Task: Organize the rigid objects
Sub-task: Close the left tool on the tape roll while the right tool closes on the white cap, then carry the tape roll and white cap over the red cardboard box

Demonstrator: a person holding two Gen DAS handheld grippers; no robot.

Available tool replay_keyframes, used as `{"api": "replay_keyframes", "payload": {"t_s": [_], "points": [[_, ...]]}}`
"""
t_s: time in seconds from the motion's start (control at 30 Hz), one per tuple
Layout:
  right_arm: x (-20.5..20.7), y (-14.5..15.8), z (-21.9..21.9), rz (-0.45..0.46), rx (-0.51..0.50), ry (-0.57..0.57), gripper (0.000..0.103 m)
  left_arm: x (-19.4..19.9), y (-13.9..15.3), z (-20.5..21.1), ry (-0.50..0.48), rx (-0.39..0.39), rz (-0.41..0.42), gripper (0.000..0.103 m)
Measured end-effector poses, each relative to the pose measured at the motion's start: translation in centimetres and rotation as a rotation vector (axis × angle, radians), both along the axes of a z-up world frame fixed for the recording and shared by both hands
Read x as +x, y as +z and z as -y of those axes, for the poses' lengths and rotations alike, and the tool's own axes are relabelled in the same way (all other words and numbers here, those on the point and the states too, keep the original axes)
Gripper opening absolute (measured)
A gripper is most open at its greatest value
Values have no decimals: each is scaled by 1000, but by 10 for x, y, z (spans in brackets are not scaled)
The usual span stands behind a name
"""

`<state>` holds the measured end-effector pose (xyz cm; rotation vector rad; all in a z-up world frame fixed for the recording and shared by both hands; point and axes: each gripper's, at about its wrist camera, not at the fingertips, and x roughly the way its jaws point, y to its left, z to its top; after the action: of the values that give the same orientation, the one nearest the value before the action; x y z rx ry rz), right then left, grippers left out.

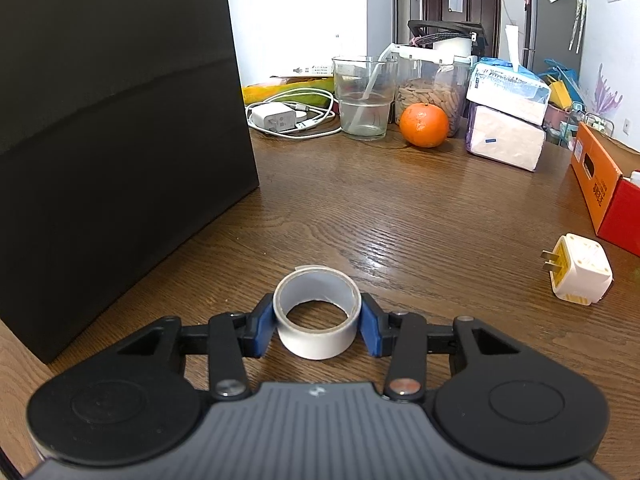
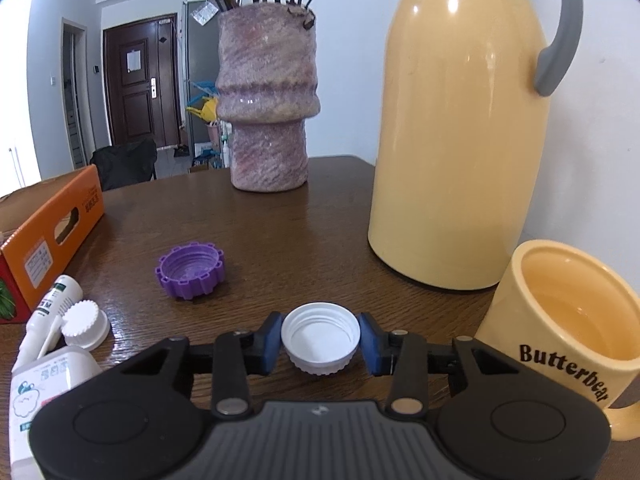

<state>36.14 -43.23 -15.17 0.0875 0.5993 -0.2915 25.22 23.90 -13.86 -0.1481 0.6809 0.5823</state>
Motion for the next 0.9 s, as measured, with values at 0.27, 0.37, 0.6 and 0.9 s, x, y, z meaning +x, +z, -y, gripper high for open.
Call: {"api": "replay_keyframes", "payload": {"t_s": [0.27, 0.37, 0.6, 0.9], "points": [[-11, 4, -6, 32, -22, -7, 40, -5, 4, 4, -8, 24, 22, 44], [-20, 8, -12, 48, -31, -2, 40, -8, 6, 7, -8, 35, 39, 44], [-42, 17, -24, 96, -31, 8, 40, -17, 12, 20, -44, 28, 64, 44], [-79, 24, -44, 145, -21, 39, 40, -28, 15, 49, -121, 6, 87, 44]]}}
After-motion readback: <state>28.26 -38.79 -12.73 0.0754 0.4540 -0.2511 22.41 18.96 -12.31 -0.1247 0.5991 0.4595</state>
